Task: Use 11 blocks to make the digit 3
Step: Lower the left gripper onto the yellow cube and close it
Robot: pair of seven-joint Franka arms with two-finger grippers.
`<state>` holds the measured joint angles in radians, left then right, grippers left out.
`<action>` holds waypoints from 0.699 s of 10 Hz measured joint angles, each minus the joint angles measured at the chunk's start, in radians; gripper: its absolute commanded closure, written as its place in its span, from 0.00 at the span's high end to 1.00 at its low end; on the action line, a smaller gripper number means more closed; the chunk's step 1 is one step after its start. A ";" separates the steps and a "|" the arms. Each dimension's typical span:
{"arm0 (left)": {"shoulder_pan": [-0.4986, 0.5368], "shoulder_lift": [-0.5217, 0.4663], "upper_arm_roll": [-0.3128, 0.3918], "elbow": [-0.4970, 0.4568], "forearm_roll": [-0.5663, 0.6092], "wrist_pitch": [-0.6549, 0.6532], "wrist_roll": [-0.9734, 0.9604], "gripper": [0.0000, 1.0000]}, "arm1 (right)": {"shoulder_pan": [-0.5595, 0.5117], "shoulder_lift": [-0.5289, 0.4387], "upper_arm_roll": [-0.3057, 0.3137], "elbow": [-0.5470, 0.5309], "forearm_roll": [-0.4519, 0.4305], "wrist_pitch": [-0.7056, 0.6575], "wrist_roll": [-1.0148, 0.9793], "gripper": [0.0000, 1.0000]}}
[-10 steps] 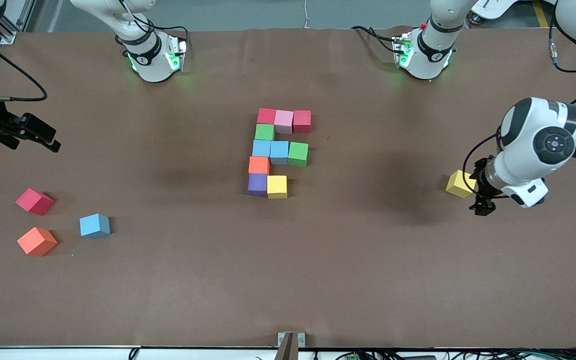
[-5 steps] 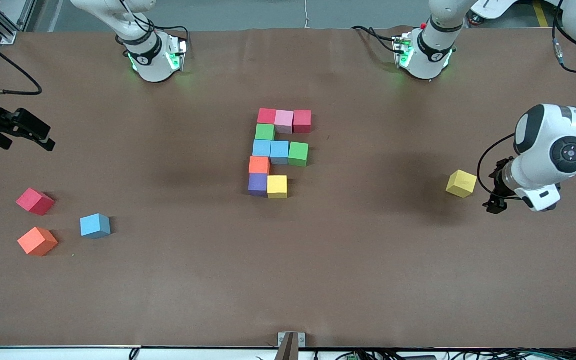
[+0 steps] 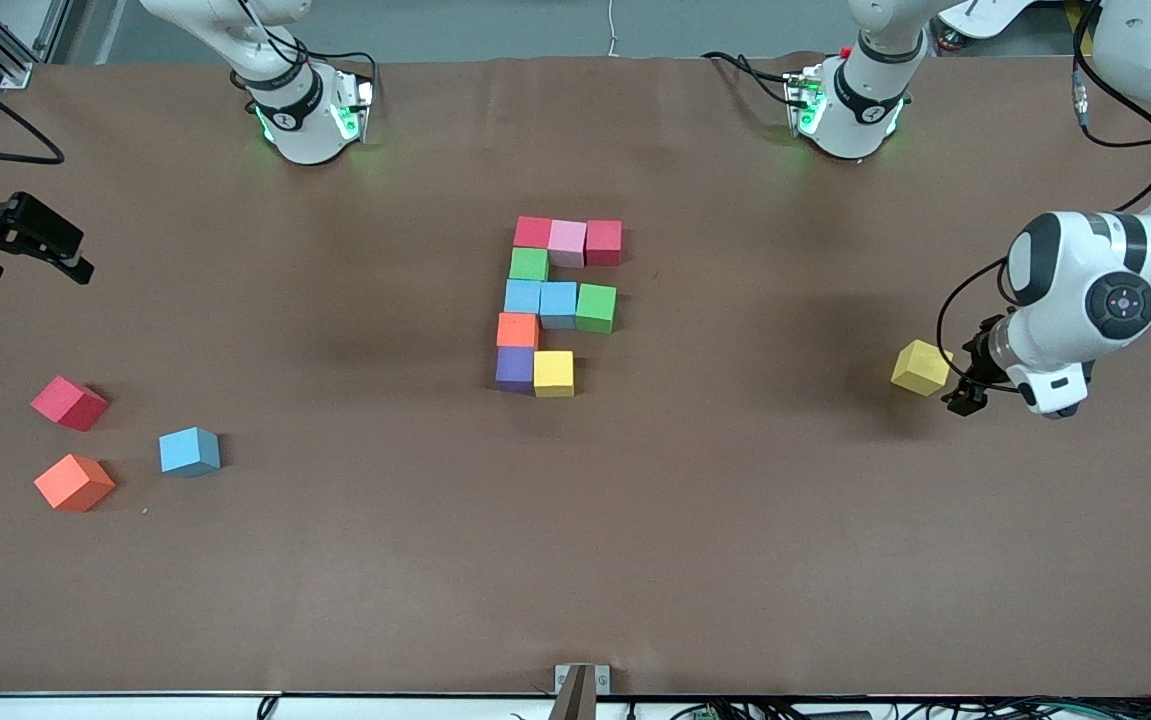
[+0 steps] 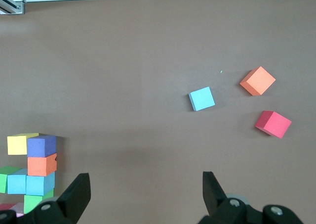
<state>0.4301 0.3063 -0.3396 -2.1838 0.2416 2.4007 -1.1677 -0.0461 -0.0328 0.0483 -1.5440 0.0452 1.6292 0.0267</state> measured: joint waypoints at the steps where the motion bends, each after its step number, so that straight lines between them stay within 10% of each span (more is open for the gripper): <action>1: -0.025 -0.029 0.026 -0.058 -0.012 0.055 0.004 1.00 | 0.000 0.000 0.000 0.000 -0.006 -0.002 -0.001 1.00; 7: -0.087 -0.042 0.104 -0.200 -0.044 0.287 -0.004 1.00 | -0.019 0.000 -0.006 0.000 -0.014 -0.005 -0.031 1.00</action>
<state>0.3431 0.2641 -0.2356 -2.3836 0.1974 2.6881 -1.1714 -0.0649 -0.0328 0.0419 -1.5440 0.0308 1.6246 -0.0047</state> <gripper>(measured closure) 0.000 0.000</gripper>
